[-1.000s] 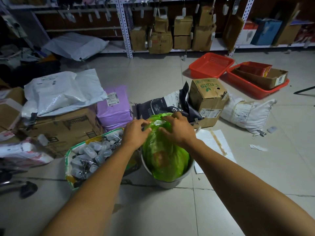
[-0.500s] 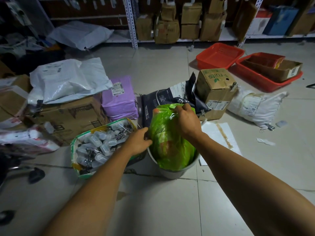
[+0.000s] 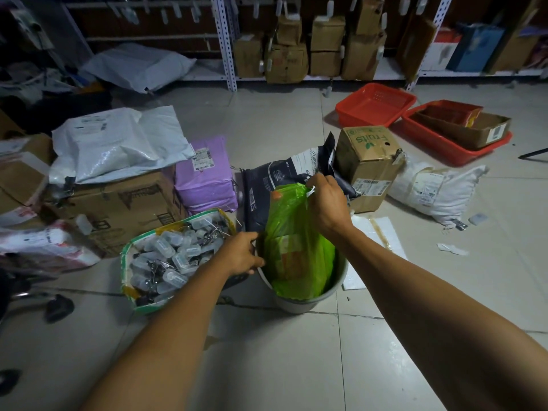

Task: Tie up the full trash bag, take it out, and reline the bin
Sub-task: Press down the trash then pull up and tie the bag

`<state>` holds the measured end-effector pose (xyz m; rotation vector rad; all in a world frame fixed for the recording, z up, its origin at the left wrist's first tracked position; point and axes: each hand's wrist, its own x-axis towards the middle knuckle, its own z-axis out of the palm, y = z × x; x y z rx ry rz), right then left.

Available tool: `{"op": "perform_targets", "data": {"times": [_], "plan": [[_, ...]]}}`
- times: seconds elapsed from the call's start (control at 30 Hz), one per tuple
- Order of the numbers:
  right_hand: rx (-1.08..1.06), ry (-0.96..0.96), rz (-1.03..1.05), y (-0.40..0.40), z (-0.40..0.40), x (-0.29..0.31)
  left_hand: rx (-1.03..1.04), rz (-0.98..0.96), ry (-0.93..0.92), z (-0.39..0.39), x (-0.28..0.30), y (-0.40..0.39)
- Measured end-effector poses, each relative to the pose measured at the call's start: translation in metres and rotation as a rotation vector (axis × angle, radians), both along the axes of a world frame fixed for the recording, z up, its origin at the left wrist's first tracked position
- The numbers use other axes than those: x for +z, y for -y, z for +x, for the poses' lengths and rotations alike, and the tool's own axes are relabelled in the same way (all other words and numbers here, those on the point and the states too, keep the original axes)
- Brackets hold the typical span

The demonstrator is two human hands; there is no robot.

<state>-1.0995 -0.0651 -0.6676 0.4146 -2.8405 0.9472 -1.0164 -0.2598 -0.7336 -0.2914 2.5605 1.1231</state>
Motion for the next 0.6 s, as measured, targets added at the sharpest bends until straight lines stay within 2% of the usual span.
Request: {"op": "perform_targets", "data": {"times": [0.4,0.6], "plan": [[0.037,-0.091,-0.21,-0.006,-0.006,0.029,0.064,0.007,0.054,-0.006,0.004,-0.001],[0.06,-0.152,-0.241,-0.003,-0.016,0.044,0.058,-0.002,0.148,-0.01,0.004,-0.003]]}}
